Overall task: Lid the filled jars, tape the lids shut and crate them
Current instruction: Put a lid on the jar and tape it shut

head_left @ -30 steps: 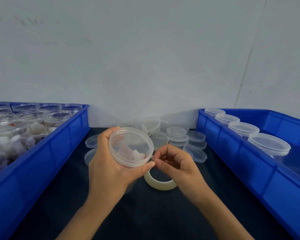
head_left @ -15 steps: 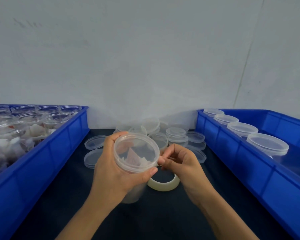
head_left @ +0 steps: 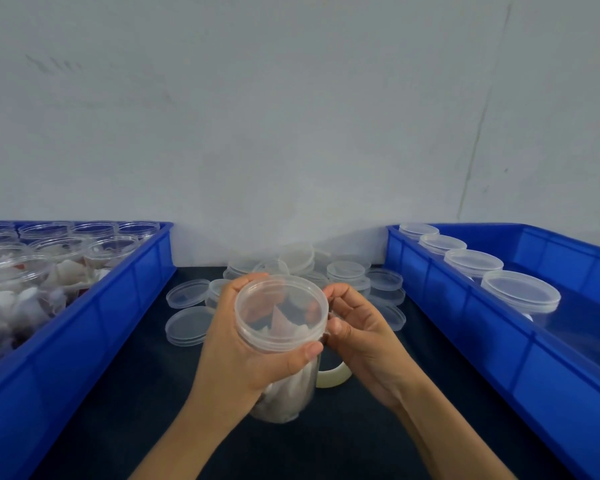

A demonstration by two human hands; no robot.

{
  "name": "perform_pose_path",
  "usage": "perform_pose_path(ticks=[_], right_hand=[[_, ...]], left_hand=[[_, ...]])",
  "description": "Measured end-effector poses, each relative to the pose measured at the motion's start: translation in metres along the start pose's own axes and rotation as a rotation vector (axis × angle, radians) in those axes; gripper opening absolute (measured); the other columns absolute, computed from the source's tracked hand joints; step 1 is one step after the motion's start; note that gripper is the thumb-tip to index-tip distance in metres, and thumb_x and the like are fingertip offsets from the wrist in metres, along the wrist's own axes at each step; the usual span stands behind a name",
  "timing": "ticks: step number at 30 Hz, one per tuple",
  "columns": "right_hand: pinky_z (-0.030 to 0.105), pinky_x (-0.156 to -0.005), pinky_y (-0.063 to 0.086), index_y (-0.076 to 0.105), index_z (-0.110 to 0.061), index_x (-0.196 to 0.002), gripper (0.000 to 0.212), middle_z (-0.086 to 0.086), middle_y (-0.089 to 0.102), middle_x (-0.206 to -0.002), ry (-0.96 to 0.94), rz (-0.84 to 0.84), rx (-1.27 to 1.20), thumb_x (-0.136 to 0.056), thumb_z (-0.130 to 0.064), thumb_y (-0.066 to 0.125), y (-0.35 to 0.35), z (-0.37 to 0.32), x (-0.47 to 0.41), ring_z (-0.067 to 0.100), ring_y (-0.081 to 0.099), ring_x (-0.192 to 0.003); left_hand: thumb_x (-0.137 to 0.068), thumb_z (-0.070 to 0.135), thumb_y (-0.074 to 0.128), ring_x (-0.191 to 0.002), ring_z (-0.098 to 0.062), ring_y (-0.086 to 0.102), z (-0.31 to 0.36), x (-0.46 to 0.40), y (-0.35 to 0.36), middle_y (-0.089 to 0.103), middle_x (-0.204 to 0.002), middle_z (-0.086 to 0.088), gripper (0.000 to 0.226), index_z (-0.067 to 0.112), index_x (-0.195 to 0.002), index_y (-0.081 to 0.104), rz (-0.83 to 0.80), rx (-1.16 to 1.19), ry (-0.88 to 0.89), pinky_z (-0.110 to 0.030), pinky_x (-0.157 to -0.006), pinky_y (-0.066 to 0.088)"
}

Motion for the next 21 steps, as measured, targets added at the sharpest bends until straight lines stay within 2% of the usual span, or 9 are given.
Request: perform_pose_path(ticks=[7,10,11,13,15,17,19,21], right_hand=[[0.035,-0.087,0.05,0.054,-0.008,-0.107,0.055,0.007,0.06,-0.106,-0.023,-0.035,0.0,-0.071,-0.039,0.081,0.002,-0.01,0.003,0.02,0.06,-0.098],[0.034,-0.086,0.05,0.053,-0.01,-0.103,0.058,0.006,0.06,-0.103,-0.032,0.011,0.044,-0.065,-0.037,0.086,-0.001,-0.012,0.001,0.021,0.058,-0.096],[0.035,-0.086,0.05,0.053,-0.011,-0.102,0.056,0.006,0.06,-0.102,-0.03,0.012,0.048,-0.064,-0.036,0.086,-0.001,-0.014,0.001,0.022,0.058,-0.096],[0.034,-0.084,0.05,0.054,-0.014,-0.1,0.05,0.004,0.061,-0.101,-0.028,-0.003,0.039,-0.067,-0.034,0.084,-0.001,-0.02,0.001,0.019,0.059,-0.093],[0.032,-0.08,0.049,0.053,-0.015,-0.098,0.048,0.002,0.061,-0.099,-0.038,-0.003,0.006,-0.068,-0.035,0.084,-0.001,-0.028,0.002,0.017,0.059,-0.088],[0.032,-0.076,0.046,0.051,-0.015,-0.097,0.046,0.001,0.059,-0.096,-0.053,0.021,-0.023,-0.069,-0.034,0.083,-0.002,-0.037,0.005,0.017,0.057,-0.083],[0.033,-0.071,0.042,0.05,-0.016,-0.096,0.031,0.0,0.058,-0.094,-0.064,0.061,-0.031,-0.08,-0.026,0.074,-0.004,-0.045,0.008,0.018,0.051,-0.08],[0.033,-0.069,0.037,0.05,-0.017,-0.098,0.018,0.0,0.057,-0.093,-0.073,0.108,-0.052,-0.087,-0.02,0.064,-0.006,-0.055,0.011,0.02,0.046,-0.079]], left_hand=[[-0.041,0.05,0.081,-0.103,0.007,0.059,0.002,-0.003,0.001,0.064,-0.107,0.011,0.084,0.026,-0.115,0.05,0.004,0.007,-0.004,-0.004,-0.082,0.043],[-0.039,0.028,0.099,-0.098,0.017,0.056,0.003,-0.006,0.007,0.061,-0.103,0.011,0.088,0.03,-0.11,0.048,-0.017,-0.079,0.01,0.0,-0.08,0.041],[-0.041,0.021,0.099,-0.095,0.019,0.056,0.002,-0.006,0.009,0.06,-0.102,0.012,0.085,0.033,-0.108,0.048,-0.013,-0.092,0.012,0.0,-0.078,0.041],[-0.043,0.027,0.092,-0.093,0.016,0.059,0.003,-0.007,0.012,0.063,-0.102,0.01,0.075,0.034,-0.106,0.052,-0.02,-0.011,-0.056,-0.008,-0.075,0.044],[-0.043,0.039,0.098,-0.095,0.007,0.063,0.007,-0.01,0.014,0.066,-0.105,0.004,0.08,0.029,-0.111,0.057,-0.058,0.046,-0.104,-0.016,-0.078,0.047],[-0.043,0.041,0.097,-0.097,-0.001,0.065,0.014,-0.014,0.019,0.068,-0.104,0.004,0.085,0.023,-0.116,0.058,-0.078,0.058,-0.1,-0.015,-0.076,0.049],[-0.042,0.034,0.099,-0.094,-0.001,0.065,0.024,-0.018,0.028,0.069,-0.099,0.009,0.081,0.03,-0.111,0.057,-0.043,0.072,-0.111,-0.017,-0.072,0.05],[-0.042,0.038,0.093,-0.094,-0.006,0.066,0.035,-0.025,0.037,0.07,-0.099,0.007,0.078,0.027,-0.111,0.058,-0.004,0.083,-0.109,-0.03,-0.077,0.053]])
Point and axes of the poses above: each hand's wrist, its own x-axis away from the middle knuckle, its own y-axis out of the palm, z = x × y, the point moved 3 cm from there along -x, towards the middle knuckle
